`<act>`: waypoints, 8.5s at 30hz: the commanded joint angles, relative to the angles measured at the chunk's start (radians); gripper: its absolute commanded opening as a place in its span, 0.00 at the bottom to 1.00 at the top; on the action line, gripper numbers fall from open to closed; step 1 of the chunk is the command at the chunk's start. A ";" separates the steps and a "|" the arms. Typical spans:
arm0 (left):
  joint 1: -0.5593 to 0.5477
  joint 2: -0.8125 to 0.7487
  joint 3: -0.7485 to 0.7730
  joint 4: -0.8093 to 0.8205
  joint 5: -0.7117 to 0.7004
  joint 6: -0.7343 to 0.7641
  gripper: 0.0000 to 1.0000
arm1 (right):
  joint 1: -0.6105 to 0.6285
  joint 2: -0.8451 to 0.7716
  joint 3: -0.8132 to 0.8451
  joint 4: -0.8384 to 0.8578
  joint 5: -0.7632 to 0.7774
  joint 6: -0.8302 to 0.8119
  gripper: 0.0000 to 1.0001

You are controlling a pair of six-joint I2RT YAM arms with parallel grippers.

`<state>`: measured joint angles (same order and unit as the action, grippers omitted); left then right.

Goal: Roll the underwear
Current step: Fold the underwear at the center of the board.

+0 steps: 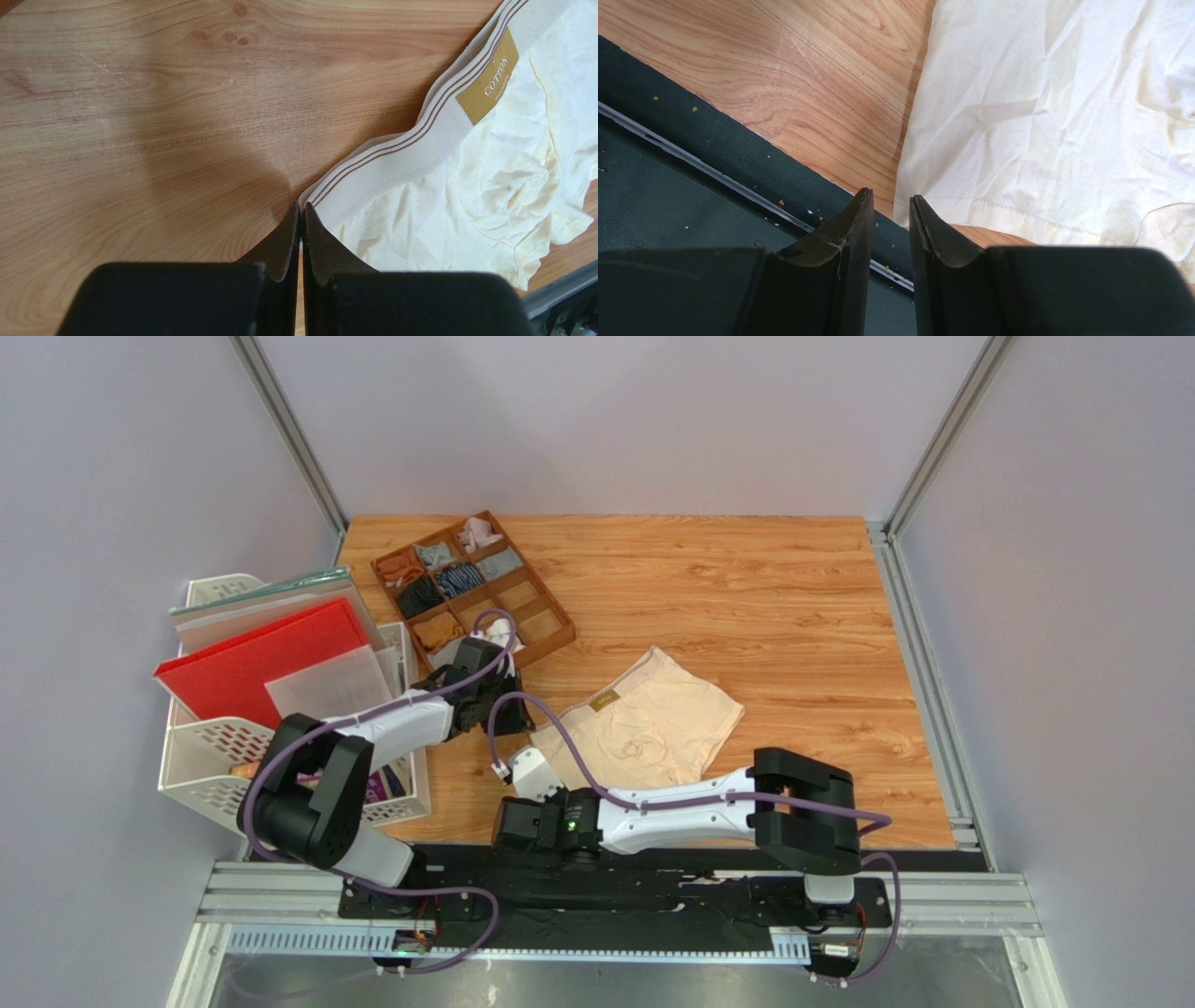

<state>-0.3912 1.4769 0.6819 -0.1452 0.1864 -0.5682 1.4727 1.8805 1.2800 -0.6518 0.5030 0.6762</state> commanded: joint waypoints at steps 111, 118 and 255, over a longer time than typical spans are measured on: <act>-0.159 0.396 0.823 -0.340 -0.050 0.007 0.00 | -0.769 -0.656 -0.432 0.151 -0.319 -0.263 0.17; -0.161 0.393 0.817 -0.349 -0.062 0.021 0.00 | -0.808 -0.494 -0.410 0.270 -0.449 -0.303 0.42; -0.213 0.823 1.300 -0.376 0.018 0.080 0.00 | -1.189 -0.132 -0.125 0.167 -0.296 -0.486 0.00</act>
<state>-0.6010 2.2761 1.9415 -0.5030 0.2230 -0.5083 0.2909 1.7248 1.1156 -0.5327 0.2001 0.2157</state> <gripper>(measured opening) 0.003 0.003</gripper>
